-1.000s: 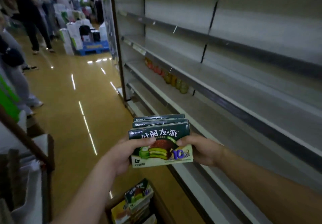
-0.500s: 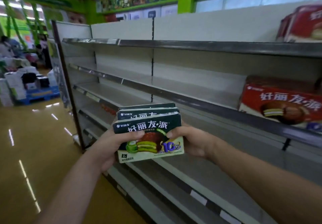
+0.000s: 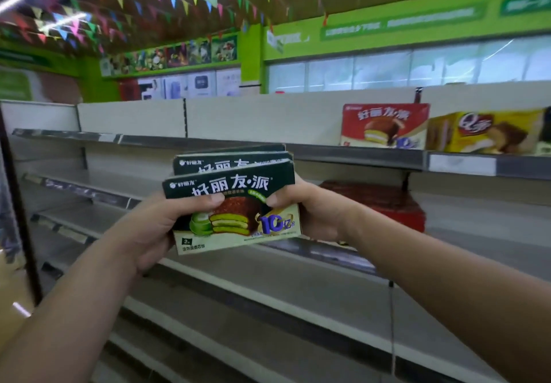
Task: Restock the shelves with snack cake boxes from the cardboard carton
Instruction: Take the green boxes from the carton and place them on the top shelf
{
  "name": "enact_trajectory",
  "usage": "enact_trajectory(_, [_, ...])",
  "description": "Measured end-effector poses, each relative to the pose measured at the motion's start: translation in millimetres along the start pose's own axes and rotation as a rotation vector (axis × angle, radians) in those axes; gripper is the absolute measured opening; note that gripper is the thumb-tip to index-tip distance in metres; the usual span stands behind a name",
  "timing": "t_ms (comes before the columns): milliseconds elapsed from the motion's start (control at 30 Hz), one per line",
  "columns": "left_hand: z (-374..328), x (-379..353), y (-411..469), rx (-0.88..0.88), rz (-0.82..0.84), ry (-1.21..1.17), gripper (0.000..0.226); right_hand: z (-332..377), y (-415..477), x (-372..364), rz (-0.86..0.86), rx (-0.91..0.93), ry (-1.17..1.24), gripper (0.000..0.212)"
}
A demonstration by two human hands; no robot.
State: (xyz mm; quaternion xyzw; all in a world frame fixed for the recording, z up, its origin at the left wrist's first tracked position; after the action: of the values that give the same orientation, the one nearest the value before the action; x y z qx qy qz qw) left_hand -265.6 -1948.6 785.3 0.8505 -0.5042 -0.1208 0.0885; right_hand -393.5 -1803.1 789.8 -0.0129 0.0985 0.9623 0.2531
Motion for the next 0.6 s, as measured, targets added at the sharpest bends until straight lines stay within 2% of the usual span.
enact_trajectory(67, [-16.3,-22.8,7.6,-0.026,0.020,-0.021,0.089,27.8,-12.1,15.6,-0.056,0.031,-0.038,0.091])
enact_trajectory(167, [-37.3,-58.5,16.5,-0.037,0.065,-0.016,0.077,65.4,-38.2,34.0,-0.097,0.046,-0.093,0.068])
enact_trajectory(233, [-52.8,-84.4,21.3,-0.068,0.128,-0.043,0.083,85.2,-55.2,46.7,-0.131,0.053,-0.086,0.059])
enact_trajectory(367, [-79.7,-132.8,26.8,-0.123,0.210,-0.024,0.087,117.6,-84.0,77.1,-0.219,0.090,-0.097,0.078])
enact_trajectory(400, [-84.9,-144.2,27.9,-0.128,0.216,-0.015,0.083,125.0,-92.8,84.0,-0.240,0.094,-0.112,0.078])
enact_trajectory(500, [-97.1,-178.1,30.9,-0.146,0.259,0.002,0.085,143.7,-118.5,104.9,-0.288,0.092,-0.122,0.057])
enact_trajectory(600, [-103.6,-211.1,32.1,-0.134,0.302,0.014,0.093,158.6,-139.0,126.4,-0.335,0.120,-0.145,0.056])
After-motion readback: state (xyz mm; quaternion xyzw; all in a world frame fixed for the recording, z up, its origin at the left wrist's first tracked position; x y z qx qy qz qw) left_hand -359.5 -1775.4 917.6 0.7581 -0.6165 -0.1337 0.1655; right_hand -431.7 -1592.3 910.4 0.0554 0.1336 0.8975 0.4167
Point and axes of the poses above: each hand's wrist, its own y-axis towards the middle knuckle, its own x-axis out of the back of the hand, z = x × y, the point moved 6 cm from there along y, towards the middle knuckle, and after that the axes turned 13 degrees about -z, right-handed, at the moved point
